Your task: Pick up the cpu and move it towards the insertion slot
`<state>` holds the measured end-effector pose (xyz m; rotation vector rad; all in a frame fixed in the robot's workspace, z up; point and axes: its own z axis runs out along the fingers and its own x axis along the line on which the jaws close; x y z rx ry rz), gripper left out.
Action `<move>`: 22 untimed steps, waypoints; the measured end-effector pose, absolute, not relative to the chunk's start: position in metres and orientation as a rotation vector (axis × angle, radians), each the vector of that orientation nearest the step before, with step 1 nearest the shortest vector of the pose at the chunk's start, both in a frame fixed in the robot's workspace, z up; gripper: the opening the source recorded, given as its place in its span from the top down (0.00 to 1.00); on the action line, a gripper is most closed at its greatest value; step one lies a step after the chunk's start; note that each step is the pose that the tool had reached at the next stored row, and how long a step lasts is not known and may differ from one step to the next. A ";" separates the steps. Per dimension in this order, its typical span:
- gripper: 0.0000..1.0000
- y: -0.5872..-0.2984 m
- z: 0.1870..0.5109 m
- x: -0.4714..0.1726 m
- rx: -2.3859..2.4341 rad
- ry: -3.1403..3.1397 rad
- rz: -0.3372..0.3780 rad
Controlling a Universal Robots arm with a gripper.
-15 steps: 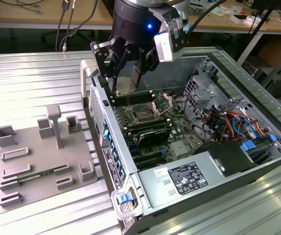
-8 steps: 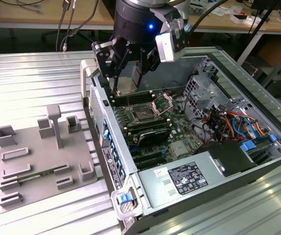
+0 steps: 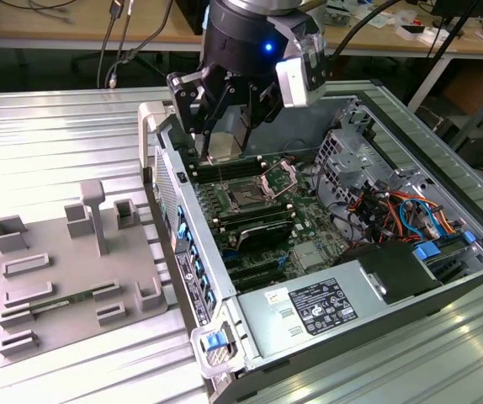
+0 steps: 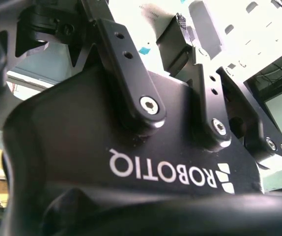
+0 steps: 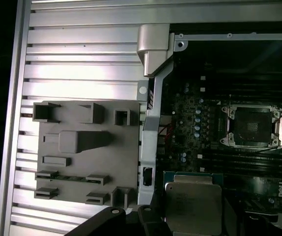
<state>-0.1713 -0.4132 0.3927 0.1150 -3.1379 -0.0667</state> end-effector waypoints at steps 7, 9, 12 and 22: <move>0.45 -0.413 0.391 -0.163 0.115 -3.138 -0.067; 0.45 -0.413 0.391 -0.160 0.115 -3.138 -0.067; 0.45 -0.413 0.390 -0.157 0.115 -3.138 -0.067; 0.45 -0.413 0.389 -0.146 0.115 -3.138 -0.067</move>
